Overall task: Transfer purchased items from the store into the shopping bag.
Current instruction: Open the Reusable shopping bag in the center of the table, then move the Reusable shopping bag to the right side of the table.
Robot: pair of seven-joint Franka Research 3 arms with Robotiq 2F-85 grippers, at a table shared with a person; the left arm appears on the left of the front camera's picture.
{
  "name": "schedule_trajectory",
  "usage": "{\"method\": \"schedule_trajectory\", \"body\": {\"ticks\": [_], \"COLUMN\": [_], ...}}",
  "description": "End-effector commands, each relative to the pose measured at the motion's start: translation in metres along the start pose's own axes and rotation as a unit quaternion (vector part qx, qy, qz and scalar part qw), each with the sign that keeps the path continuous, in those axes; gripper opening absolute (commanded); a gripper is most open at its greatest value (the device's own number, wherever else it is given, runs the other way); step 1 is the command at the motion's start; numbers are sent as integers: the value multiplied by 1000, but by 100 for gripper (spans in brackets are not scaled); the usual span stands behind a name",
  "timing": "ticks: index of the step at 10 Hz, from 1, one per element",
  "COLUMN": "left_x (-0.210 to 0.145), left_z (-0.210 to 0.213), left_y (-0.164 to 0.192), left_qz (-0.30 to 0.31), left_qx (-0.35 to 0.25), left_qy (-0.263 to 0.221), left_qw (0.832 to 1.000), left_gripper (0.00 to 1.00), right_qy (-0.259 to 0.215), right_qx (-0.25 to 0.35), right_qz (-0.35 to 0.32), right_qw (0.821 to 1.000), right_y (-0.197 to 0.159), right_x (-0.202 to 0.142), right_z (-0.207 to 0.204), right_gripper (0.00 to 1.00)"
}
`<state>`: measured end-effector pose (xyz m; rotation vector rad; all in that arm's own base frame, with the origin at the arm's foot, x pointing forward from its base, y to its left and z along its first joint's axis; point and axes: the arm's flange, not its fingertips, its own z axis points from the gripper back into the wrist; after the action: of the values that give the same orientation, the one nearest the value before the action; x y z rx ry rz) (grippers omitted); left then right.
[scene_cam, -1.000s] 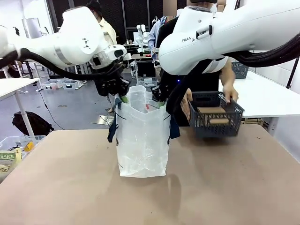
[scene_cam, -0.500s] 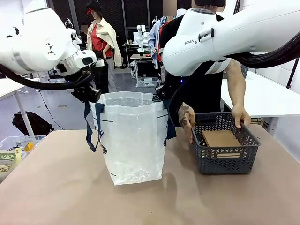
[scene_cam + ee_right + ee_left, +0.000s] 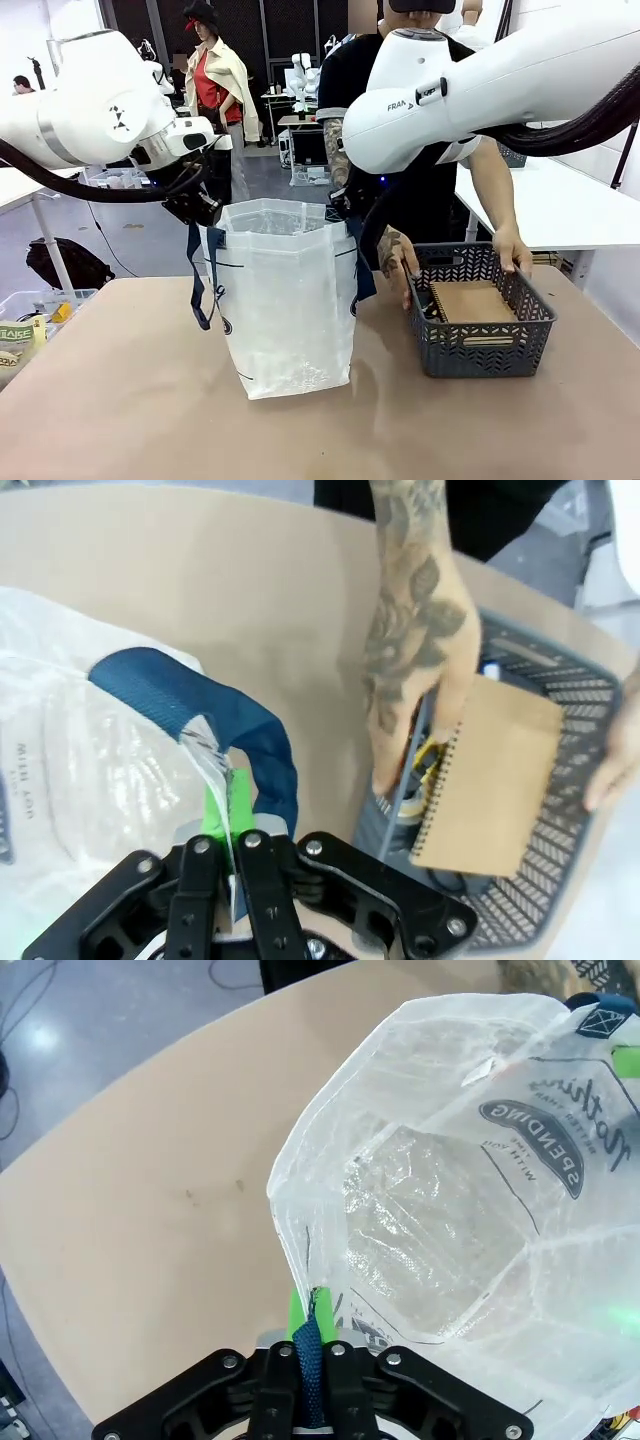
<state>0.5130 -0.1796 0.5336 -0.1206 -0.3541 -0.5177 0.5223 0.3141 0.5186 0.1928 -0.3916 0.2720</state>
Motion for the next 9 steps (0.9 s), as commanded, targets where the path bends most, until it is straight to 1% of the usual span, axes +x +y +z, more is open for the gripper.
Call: {"method": "schedule_trajectory", "body": {"ticks": [1, 9], "left_x": [-3, -3], "left_z": [5, 5], "left_y": [5, 5], "left_qz": [14, 14], "left_qx": [0, 0], "left_qy": [2, 2], "left_qw": [1000, 1000], "left_gripper": [0, 0], "right_qy": [-1, -1], "right_qx": [7, 7], "right_qz": [-7, -7], "right_qw": [1000, 1000], "right_y": [-2, -2], "right_x": [-3, -3], "right_z": [3, 3], "right_gripper": [0, 0]}}
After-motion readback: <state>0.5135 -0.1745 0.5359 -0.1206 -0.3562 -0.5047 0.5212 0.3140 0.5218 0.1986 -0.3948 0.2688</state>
